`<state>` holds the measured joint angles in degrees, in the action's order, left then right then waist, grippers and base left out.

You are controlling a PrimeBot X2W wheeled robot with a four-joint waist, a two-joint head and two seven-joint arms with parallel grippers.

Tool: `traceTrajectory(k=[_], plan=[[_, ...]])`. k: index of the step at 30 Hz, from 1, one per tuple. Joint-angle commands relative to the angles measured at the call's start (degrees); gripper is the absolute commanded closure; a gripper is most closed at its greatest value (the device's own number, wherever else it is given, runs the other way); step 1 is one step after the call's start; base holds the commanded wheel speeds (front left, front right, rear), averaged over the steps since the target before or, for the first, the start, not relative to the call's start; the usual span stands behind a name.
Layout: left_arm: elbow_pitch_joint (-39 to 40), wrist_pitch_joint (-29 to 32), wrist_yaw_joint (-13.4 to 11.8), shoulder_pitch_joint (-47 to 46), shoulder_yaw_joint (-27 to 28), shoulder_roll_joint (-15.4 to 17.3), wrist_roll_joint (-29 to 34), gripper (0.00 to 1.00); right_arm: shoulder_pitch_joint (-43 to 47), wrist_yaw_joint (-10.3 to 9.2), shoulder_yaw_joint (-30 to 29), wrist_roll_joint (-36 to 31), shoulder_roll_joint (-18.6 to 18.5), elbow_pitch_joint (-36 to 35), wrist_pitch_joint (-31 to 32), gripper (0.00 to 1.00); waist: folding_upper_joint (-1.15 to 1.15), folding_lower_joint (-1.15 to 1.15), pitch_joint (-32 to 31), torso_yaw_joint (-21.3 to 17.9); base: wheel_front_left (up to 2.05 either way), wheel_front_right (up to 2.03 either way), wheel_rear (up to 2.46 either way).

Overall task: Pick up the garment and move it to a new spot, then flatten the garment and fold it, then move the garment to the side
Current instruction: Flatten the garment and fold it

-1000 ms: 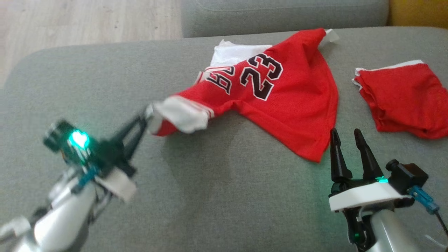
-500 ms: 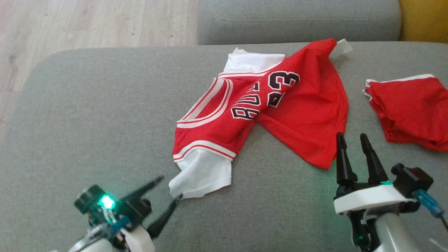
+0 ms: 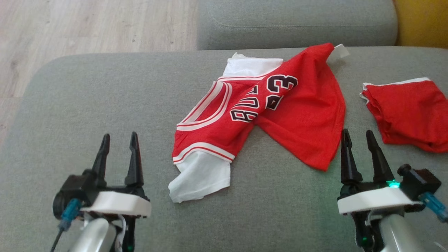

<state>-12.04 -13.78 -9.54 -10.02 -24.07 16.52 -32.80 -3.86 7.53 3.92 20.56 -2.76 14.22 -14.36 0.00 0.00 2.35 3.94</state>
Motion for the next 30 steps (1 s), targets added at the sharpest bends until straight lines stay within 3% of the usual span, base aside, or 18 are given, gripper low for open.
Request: traceTrajectory(k=[1, 6, 17, 29, 30], plan=[[1.26, -0.67, 0.02, -2.12, 2.71, 0.54, 0.03, 0.00, -0.94, -0.04, 1.51, -0.47, -0.11, -2.12, -0.63, 0.00, 0.00, 0.00, 0.27, -0.35, 0.00, 0.00, 0.00], [-2.50, -0.63, 2.11, -5.40, 1.75, 0.11, 1.81, 0.00, -1.58, -0.04, 2.31, -0.77, -0.11, -2.72, -0.63, 0.00, 0.00, 0.00, 2.45, -2.12, 0.00, 0.00, 0.00], [-19.11, 14.44, 9.61, -20.65, -3.91, 1.64, 2.42, 0.00, -3.97, -0.04, 2.33, -0.82, -0.11, -3.49, -0.63, 0.00, 0.00, 0.00, 10.31, -7.18, 0.00, 0.00, 0.00], [-30.15, 19.62, 14.17, -26.62, -7.70, 0.64, 2.45, 0.00, -5.16, -0.04, 2.14, -0.78, -0.11, -3.70, -0.63, 0.00, 0.00, 0.00, 13.16, -9.30, 0.00, 0.00, 0.00], [-30.54, 19.68, 14.53, -26.76, -8.00, 0.56, 2.35, 0.58, -5.18, -0.04, 2.17, -0.77, -0.11, -3.65, -0.63, 0.00, 0.00, 0.00, 13.15, -9.35, 0.00, 0.00, 0.00]])
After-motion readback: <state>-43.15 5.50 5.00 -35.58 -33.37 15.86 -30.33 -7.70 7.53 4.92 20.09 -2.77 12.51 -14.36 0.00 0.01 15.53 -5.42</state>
